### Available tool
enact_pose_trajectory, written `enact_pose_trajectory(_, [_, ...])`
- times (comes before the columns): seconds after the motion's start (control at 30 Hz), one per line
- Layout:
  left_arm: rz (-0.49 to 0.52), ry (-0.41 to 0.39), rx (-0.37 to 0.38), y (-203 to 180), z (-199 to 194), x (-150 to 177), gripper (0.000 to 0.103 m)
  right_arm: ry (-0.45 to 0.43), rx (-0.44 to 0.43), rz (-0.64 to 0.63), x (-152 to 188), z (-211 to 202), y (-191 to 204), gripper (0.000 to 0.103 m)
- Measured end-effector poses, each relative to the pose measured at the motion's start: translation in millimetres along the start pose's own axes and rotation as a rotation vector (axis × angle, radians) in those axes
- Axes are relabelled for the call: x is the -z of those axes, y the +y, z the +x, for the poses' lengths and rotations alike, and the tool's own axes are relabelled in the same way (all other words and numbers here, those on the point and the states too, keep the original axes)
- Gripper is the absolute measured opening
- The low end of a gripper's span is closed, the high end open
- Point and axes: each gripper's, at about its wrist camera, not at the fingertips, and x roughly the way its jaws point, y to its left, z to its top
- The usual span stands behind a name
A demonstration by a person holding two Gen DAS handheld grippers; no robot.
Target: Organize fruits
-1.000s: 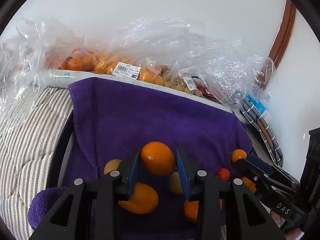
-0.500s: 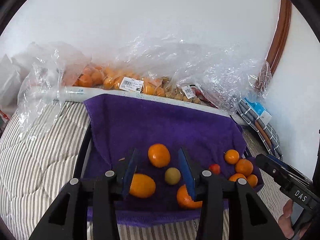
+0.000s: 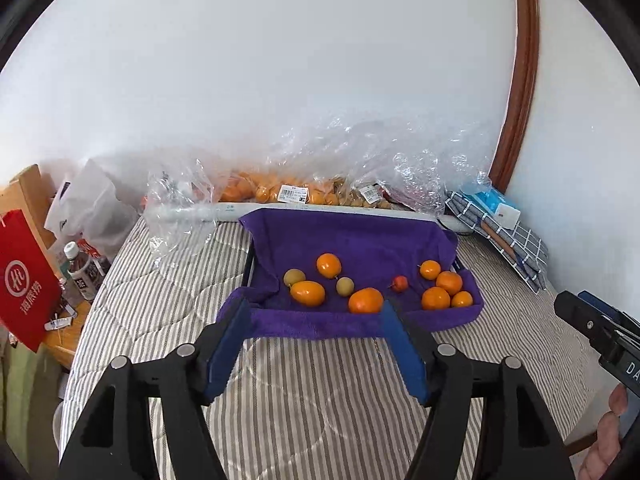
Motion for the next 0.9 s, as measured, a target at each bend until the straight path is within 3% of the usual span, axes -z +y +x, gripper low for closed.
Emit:
enact_pose_trajectory(0.07, [0.005, -0.019, -0.007, -3.4, -22.0, 4.3, 0.077, -0.017, -0.001, -0.005, 6.5, -22.4, 0.1, 0.083])
enact_pose_trajectory(0.27, [0.045, -0.052, -0.021, -14.8, -74.6, 18.2, 0.082, -0.104, 0.015, -0.075, 26.3, -86.8, 9.3, 0.099])
enact_pose_trajectory(0.53, [0.052, -0.111, -0.041, -14.9, -125.0, 30.5, 0.087, -0.115, 0.042, -0.073, 45.7, -131.5, 14.2, 0.103])
enact_pose_trajectory(0.9, [0.025, -0.104, -0.023, -18.1, -129.2, 35.6, 0.087, -0.12, 0.07, -0.051, 53.6, -146.2, 8.7, 0.103])
